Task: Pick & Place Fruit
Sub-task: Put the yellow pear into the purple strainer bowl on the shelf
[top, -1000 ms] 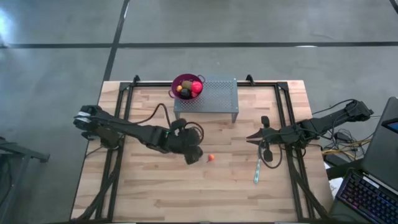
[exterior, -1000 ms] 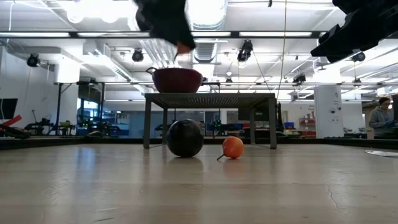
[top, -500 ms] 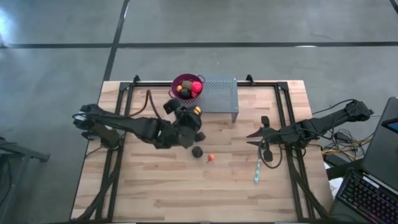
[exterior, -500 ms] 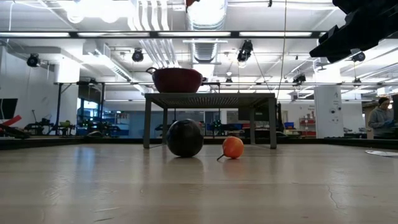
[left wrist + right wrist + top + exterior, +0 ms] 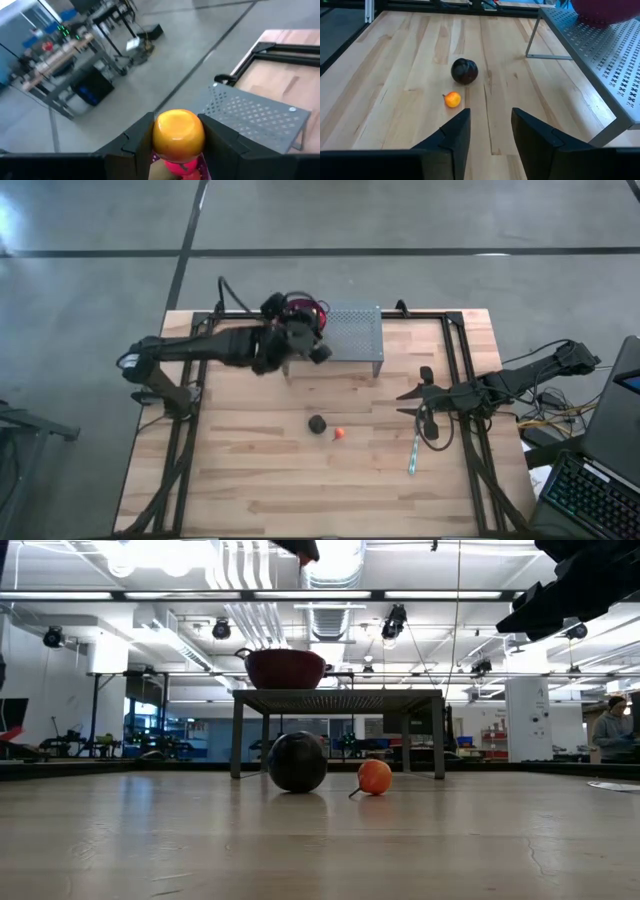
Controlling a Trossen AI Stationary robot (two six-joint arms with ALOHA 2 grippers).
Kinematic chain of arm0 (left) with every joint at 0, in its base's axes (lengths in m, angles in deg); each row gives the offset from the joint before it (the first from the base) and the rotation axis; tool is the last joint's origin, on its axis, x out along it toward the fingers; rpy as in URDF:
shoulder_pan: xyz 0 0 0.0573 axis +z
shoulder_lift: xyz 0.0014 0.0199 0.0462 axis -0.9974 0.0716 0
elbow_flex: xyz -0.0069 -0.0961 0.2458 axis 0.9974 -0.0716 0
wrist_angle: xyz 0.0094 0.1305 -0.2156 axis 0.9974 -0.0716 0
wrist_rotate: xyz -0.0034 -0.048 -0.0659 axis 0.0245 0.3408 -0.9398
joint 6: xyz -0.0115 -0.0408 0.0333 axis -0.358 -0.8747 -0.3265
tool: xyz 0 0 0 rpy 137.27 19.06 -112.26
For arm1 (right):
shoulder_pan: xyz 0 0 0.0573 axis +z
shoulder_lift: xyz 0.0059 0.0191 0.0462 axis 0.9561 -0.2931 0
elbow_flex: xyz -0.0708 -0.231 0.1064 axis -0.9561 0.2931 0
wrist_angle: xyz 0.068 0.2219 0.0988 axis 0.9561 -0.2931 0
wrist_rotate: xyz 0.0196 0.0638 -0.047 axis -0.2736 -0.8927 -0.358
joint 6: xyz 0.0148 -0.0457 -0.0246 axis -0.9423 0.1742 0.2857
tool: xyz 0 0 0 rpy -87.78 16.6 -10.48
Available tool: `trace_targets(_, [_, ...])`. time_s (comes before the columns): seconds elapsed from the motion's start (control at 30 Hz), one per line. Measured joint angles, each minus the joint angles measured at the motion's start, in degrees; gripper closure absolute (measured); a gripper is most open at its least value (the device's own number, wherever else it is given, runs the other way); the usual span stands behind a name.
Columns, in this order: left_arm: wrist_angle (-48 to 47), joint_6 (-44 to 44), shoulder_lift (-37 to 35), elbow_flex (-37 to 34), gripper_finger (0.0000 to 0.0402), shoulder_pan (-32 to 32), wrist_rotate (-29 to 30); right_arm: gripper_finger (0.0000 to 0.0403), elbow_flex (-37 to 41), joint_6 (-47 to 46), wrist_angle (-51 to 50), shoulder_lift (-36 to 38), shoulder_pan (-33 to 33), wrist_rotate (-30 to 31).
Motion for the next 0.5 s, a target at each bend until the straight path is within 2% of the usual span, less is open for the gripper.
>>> trace_targets(0.33, [-7.5, -7.3, 0.0, 0.0, 0.0252, 14.4, -17.1, 0.0239, 0.0, 0.0, 0.0, 0.0, 0.0, 0.0])
trace_targets(0.5, [-11.8, -10.7, 0.0, -0.3, 0.0252, 20.0, -21.5, 0.0228, 0.0, 0.0, 0.0, 0.0, 0.0, 0.0])
